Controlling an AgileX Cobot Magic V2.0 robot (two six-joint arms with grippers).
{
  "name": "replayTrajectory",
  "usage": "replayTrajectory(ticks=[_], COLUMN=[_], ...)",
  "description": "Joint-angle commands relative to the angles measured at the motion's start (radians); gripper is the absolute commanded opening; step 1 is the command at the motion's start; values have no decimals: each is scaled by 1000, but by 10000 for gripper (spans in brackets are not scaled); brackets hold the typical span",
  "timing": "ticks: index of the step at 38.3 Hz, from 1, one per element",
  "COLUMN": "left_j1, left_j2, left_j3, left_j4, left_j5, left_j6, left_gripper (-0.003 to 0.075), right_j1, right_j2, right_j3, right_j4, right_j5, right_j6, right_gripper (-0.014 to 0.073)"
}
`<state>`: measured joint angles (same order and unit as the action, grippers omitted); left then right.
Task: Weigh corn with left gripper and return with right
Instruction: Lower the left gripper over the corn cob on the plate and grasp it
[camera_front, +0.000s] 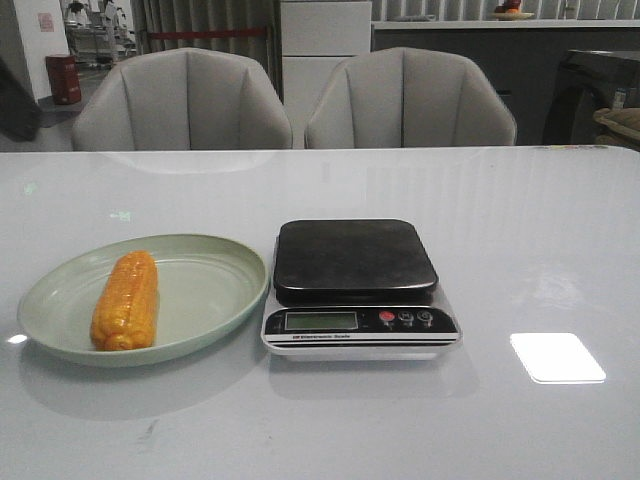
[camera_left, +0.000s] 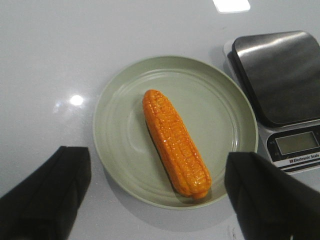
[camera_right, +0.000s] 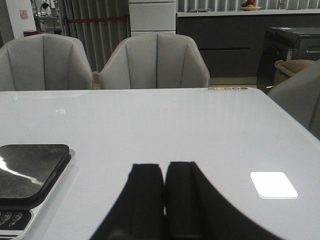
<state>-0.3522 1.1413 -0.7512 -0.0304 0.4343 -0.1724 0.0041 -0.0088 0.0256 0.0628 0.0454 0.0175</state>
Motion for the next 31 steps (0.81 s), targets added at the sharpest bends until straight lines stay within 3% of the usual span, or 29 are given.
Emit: replayTrajectory(ticks=[1, 17, 31], left_j1=[-12, -88, -96], left_j2=[108, 462, 574], left_j3=[-106, -285, -288], left_j4=[-42, -119, -195], left_j5=[15, 90, 145], left_j6=[-7, -7, -7], left_gripper=[596, 596, 568], right_j1=[-5, -5, -5], right_j2=[-20, -20, -20], right_j3=[11, 11, 11], right_j4=[-8, -8, -8], right_j5=[-84, -84, -84], right_j6=[-11, -11, -11], right_gripper=[154, 154, 154])
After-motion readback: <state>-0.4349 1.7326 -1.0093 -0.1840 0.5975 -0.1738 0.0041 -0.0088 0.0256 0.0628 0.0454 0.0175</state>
